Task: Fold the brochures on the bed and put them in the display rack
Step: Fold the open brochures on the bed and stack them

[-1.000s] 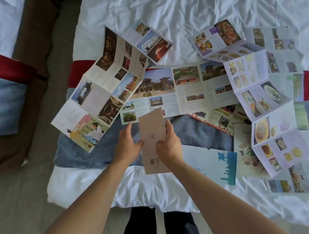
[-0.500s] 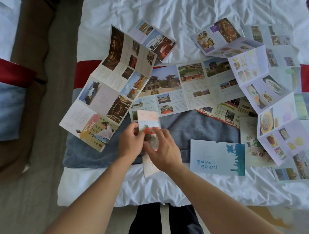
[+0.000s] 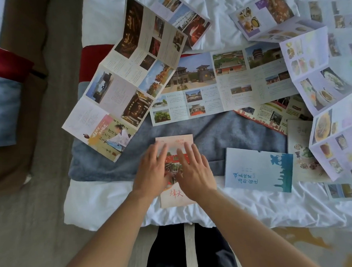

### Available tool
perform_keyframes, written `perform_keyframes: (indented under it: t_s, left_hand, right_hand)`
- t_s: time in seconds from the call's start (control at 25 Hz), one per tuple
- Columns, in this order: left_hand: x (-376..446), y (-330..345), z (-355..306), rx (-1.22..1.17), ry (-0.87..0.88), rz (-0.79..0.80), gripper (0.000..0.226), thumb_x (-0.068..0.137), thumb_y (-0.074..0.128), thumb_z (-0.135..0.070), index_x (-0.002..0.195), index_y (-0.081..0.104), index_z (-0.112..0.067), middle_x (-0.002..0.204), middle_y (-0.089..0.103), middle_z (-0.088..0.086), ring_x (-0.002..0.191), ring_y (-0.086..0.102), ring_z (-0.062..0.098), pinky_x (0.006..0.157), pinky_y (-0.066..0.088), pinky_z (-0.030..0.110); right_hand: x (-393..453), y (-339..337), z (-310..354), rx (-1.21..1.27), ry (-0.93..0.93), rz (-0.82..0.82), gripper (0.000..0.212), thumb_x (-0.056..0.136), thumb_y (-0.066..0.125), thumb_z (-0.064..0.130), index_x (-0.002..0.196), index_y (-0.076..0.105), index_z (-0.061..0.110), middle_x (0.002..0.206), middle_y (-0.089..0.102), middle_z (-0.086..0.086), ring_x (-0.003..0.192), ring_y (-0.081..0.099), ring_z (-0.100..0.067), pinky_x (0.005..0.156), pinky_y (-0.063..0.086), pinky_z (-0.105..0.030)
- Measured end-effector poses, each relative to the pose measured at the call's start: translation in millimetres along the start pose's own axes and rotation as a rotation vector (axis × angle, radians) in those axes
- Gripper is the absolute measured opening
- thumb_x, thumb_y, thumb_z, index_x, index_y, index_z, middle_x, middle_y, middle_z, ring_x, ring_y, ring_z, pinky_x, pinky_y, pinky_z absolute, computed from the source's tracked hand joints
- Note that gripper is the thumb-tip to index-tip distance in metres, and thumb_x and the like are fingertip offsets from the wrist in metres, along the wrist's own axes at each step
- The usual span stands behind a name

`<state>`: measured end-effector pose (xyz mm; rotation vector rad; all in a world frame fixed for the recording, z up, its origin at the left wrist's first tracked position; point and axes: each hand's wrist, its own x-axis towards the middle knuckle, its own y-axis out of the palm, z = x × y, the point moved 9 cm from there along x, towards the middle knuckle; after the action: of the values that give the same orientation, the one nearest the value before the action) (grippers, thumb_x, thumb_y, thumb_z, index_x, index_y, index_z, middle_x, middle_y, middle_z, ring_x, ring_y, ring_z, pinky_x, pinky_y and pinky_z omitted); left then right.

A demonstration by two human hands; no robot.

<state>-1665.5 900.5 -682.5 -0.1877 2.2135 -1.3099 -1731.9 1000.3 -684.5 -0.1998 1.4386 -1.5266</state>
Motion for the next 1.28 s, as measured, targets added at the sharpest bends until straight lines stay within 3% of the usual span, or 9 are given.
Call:
perform_keyframes:
  t_s: [0.08,0.16,0.28,0.56,0.64,0.76,0.84,0.96,1.28]
  left_hand:
    - [-4,22,-12,0.12,0.098,0.116,0.095,0.09,0.062,-0.042,0.159,0.002,-0.016,0.165,-0.007,0.015,0.152,-0.007,0.033,0.123,0.015,0.048]
    - [-2,41,-11,0.193,0.082,0.186,0.095,0.093,0.055,-0.048,0.158,-0.006,-0.015,0.162,-0.02,0.018,0.15,-0.02,0.035,0.123,0.01,0.049]
    - [5,54,-7,0.262,0.055,0.235,0.096,0.095,0.053,-0.051,0.157,-0.011,-0.015,0.16,-0.026,0.021,0.148,-0.023,0.038,0.124,0.006,0.049]
    - [18,59,-7,0.325,-0.005,0.264,0.086,0.099,0.048,-0.035,0.157,-0.013,-0.017,0.16,-0.026,0.021,0.148,-0.023,0.038,0.124,0.003,0.047]
    - [20,52,-11,0.311,-0.006,0.259,0.087,0.096,0.054,-0.036,0.158,-0.005,-0.017,0.163,-0.017,0.02,0.15,-0.016,0.038,0.123,0.009,0.047]
    - [20,30,-17,0.267,0.024,0.176,0.085,0.085,0.07,-0.045,0.151,0.021,-0.021,0.159,0.011,0.017,0.149,0.011,0.035,0.12,0.022,0.044]
    - [25,16,-25,0.267,0.047,0.124,0.074,0.082,0.071,-0.047,0.141,0.036,-0.021,0.151,0.027,0.014,0.143,0.027,0.031,0.115,0.029,0.042]
    - [39,4,-54,0.275,0.084,0.082,0.056,0.084,0.068,-0.043,0.131,0.047,-0.019,0.134,0.045,0.008,0.123,0.045,0.028,0.103,0.037,0.039]
    - [64,40,-149,0.097,0.074,0.196,0.032,0.089,0.062,-0.038,0.114,0.061,-0.019,0.113,0.062,0.004,0.105,0.06,0.028,0.081,0.047,0.04]
  right_hand:
    - [-2,17,7,-0.086,-0.098,0.034,0.079,0.1,0.046,0.033,0.16,-0.002,0.013,0.167,-0.011,-0.008,0.152,-0.018,-0.027,0.123,0.007,-0.051]
    - [-3,31,3,-0.133,-0.113,0.076,0.08,0.102,0.04,0.038,0.158,-0.012,0.012,0.166,-0.017,-0.007,0.15,-0.023,-0.027,0.123,0.001,-0.051]
    - [-1,46,-7,-0.2,-0.096,0.119,0.084,0.103,0.037,0.044,0.154,-0.02,0.011,0.164,-0.023,-0.008,0.15,-0.024,-0.027,0.123,-0.003,-0.052]
    - [15,53,-9,-0.252,-0.066,0.183,0.085,0.104,0.035,0.048,0.153,-0.023,0.011,0.164,-0.023,-0.008,0.151,-0.02,-0.029,0.122,-0.003,-0.054]
    - [14,48,-7,-0.246,-0.067,0.189,0.085,0.104,0.039,0.046,0.154,-0.021,0.011,0.165,-0.021,-0.008,0.151,-0.017,-0.03,0.122,-0.003,-0.056]
    - [9,30,-6,-0.191,-0.112,0.144,0.079,0.101,0.045,0.041,0.159,-0.001,0.012,0.167,-0.004,-0.01,0.153,-0.004,-0.031,0.122,0.001,-0.057]
    - [6,14,-13,-0.138,-0.093,0.093,0.076,0.097,0.053,0.038,0.157,0.013,0.014,0.166,0.008,-0.011,0.152,0.007,-0.03,0.122,0.007,-0.056]
    - [1,-5,-36,-0.099,-0.024,0.042,0.077,0.095,0.055,0.039,0.156,0.014,0.013,0.164,0.014,-0.01,0.15,0.011,-0.029,0.121,0.012,-0.054]
    - [-22,-37,-146,-0.082,0.105,-0.013,0.072,0.095,0.052,0.035,0.156,0.019,0.013,0.161,0.021,-0.011,0.15,0.013,-0.03,0.122,0.011,-0.049]
